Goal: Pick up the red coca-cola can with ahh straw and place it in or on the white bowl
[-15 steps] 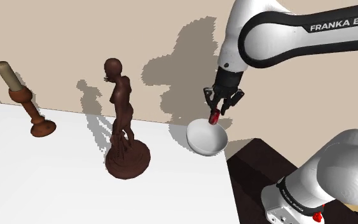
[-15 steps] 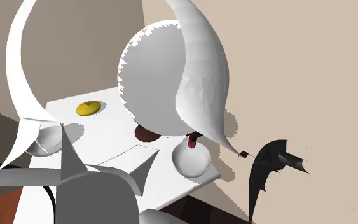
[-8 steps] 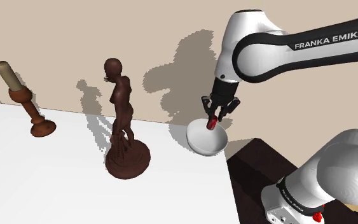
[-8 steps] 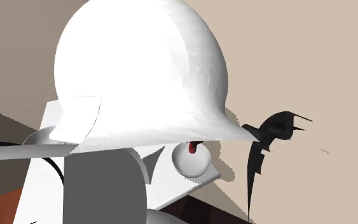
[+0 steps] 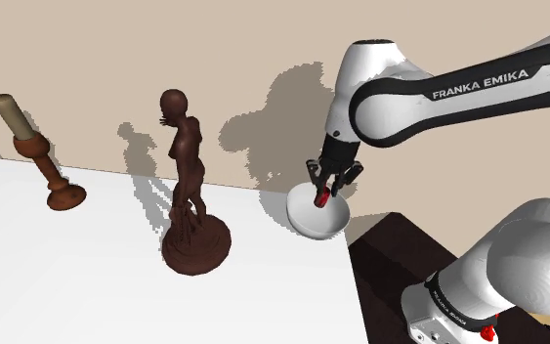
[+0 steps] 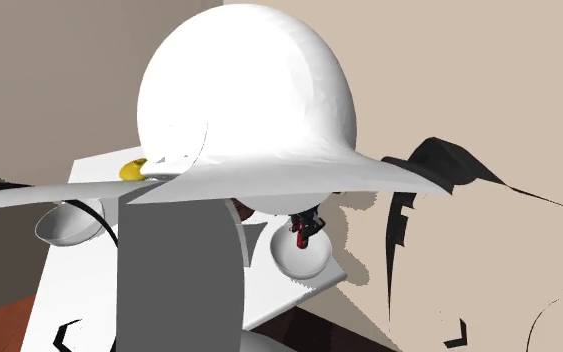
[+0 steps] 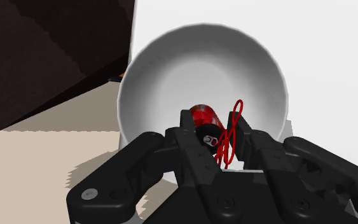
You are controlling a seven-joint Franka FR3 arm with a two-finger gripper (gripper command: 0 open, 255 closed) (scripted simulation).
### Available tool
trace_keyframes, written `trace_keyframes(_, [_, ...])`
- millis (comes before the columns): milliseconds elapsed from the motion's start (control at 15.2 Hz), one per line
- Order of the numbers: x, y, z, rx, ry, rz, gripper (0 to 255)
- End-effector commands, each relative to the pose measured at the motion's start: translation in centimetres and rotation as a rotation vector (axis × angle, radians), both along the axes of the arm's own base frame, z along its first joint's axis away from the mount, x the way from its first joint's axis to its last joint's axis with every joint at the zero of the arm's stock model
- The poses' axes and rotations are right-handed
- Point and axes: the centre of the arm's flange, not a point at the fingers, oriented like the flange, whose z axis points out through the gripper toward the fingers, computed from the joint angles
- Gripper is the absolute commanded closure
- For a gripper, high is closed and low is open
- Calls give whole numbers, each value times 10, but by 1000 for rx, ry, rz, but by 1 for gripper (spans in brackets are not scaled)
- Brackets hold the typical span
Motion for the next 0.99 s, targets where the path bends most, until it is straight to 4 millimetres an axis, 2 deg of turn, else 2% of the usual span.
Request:
trace_keyframes(0, [0,0,-2,0,0,0,255])
trace_keyframes(330, [0,0,-2,0,0,0,255])
trace_keyframes(396, [0,0,-2,0,0,0,0])
trace_keyframes(726, [0,0,-2,0,0,0,0])
trace_keyframes(924, [5,-1,38,0,0,0,0])
